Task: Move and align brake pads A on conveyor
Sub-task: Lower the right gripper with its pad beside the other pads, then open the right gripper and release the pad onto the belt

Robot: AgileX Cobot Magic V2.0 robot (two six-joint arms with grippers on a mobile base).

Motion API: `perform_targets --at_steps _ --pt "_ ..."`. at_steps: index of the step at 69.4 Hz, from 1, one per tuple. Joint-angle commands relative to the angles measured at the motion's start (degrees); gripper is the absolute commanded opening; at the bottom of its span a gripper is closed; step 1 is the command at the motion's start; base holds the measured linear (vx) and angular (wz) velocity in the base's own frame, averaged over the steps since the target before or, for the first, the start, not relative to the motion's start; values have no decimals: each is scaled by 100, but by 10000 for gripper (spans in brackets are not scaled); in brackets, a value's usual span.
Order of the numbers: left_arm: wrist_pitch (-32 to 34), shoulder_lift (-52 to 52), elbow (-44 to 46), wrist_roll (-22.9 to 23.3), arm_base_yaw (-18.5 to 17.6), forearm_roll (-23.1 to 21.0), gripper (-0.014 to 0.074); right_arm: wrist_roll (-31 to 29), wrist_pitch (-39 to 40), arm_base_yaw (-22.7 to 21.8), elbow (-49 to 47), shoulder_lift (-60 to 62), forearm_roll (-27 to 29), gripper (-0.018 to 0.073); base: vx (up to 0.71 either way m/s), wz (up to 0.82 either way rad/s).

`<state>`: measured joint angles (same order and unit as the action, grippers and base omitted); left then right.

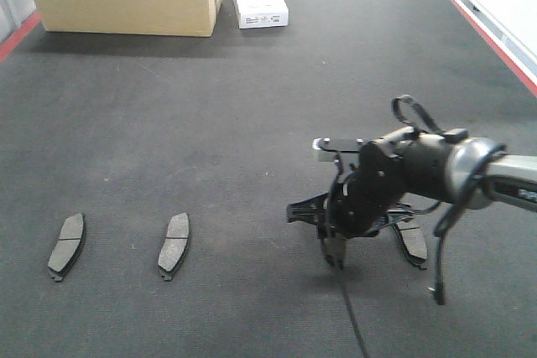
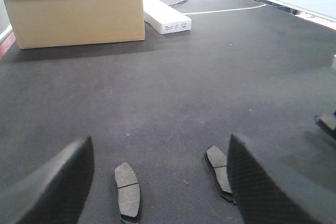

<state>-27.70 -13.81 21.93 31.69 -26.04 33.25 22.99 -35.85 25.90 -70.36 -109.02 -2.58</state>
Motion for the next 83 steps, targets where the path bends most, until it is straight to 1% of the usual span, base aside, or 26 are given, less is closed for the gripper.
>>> perform_targets --at_steps 1,9,20,28,39,55,61,70,83 --pt "368 -60 155 23 -21 108 523 -33 70 141 -369 105 -90 123 0 0" --pt "368 -60 155 23 -21 108 523 -42 -198 219 -571 -120 -139 220 0 0" --pt "361 -60 155 23 -21 108 523 18 -470 219 -617 -230 -128 393 0 0" --pt "361 -60 155 23 -21 108 523 132 -487 211 -617 -58 -140 470 0 0" --pt "354 -60 155 23 -21 108 523 136 -514 211 -610 515 -401 473 0 0" --pt "354 -60 155 23 -21 108 523 109 -935 211 -545 1687 -1008 471 0 0" --pt "354 -60 155 23 -21 108 523 133 -793 211 -265 2189 -1168 471 0 0" --pt "354 -60 155 23 -21 108 523 389 -512 211 323 3024 -1477 471 0 0" --pt "354 -60 155 23 -21 108 523 406 -462 211 1115 4394 -1742 471 0 0"
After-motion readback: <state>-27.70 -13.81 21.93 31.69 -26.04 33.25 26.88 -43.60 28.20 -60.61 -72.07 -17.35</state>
